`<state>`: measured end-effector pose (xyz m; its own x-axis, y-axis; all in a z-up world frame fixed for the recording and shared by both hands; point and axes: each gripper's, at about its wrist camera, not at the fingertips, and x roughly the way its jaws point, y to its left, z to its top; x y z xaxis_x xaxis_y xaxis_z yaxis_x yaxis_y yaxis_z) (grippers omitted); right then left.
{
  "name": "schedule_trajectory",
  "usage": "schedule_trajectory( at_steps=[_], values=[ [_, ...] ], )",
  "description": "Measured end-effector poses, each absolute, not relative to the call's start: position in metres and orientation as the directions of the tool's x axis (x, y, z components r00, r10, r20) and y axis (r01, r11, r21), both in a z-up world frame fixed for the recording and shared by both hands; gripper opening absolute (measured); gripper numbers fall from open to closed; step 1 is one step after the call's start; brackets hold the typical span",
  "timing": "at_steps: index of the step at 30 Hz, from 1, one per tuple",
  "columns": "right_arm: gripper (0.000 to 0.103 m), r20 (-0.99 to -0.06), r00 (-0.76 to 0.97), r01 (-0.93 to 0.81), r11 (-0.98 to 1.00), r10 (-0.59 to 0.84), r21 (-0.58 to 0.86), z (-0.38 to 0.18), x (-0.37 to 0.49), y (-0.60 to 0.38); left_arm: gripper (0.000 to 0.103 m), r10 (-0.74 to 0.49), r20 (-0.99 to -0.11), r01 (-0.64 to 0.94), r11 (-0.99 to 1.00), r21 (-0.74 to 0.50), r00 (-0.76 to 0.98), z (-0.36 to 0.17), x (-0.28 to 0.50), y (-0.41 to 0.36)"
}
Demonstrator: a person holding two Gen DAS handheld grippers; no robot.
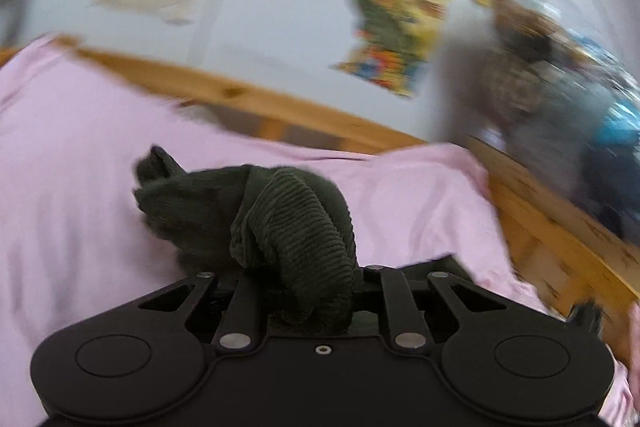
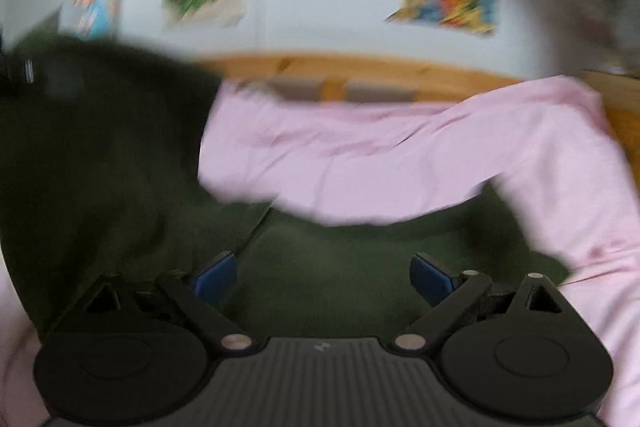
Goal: Fold large clothes
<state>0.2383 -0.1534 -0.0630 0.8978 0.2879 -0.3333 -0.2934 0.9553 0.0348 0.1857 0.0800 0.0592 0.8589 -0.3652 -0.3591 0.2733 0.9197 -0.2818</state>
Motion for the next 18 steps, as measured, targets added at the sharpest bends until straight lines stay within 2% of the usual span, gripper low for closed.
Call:
schedule_trajectory(
  at_steps=[2,4,6,7,9,11,13,18],
  values=[
    [0.100,-0.300,0.890,-0.315,0.939,0.344,0.140,-0.047,0.235,-0.189,0.018,-0.431,-0.354,0.355,0.898,-0.261,0.830,0.062,0.192,0.054],
    [0.103,-0.261,0.822,-0.409,0.843,0.507,0.348,-0.040,0.237,-0.230,0.018,-0.499,-0.359,0.430,0.865,-0.258,0.789,0.057,0.198,0.027],
    [0.103,-0.203,0.695,-0.478,0.654,0.690,0.586,-0.048,0.248,-0.263,0.018,-0.535,-0.370,0.467,0.845,-0.261,0.760,0.046,0.203,0.009],
    [0.103,-0.141,0.605,-0.475,0.497,0.783,0.726,-0.062,0.258,-0.276,0.018,-0.544,-0.385,0.471,0.839,-0.272,0.745,0.039,0.204,0.001],
    [0.103,-0.010,0.558,-0.404,0.283,0.830,0.870,-0.089,0.267,-0.288,0.018,-0.555,-0.402,0.480,0.832,-0.280,0.728,0.028,0.202,-0.006],
    [0.103,0.059,0.545,-0.358,0.169,0.836,0.918,-0.107,0.277,-0.288,0.018,-0.563,-0.413,0.486,0.827,-0.284,0.716,0.022,0.199,-0.007],
    [0.103,0.085,0.530,-0.316,0.103,0.843,0.943,-0.120,0.293,-0.280,0.018,-0.567,-0.423,0.498,0.823,-0.272,0.707,0.019,0.199,-0.008],
    [0.103,0.210,0.477,-0.263,-0.089,0.853,0.961,-0.142,0.342,-0.248,0.018,-0.559,-0.439,0.519,0.826,-0.220,0.703,0.020,0.194,-0.005]
  ],
)
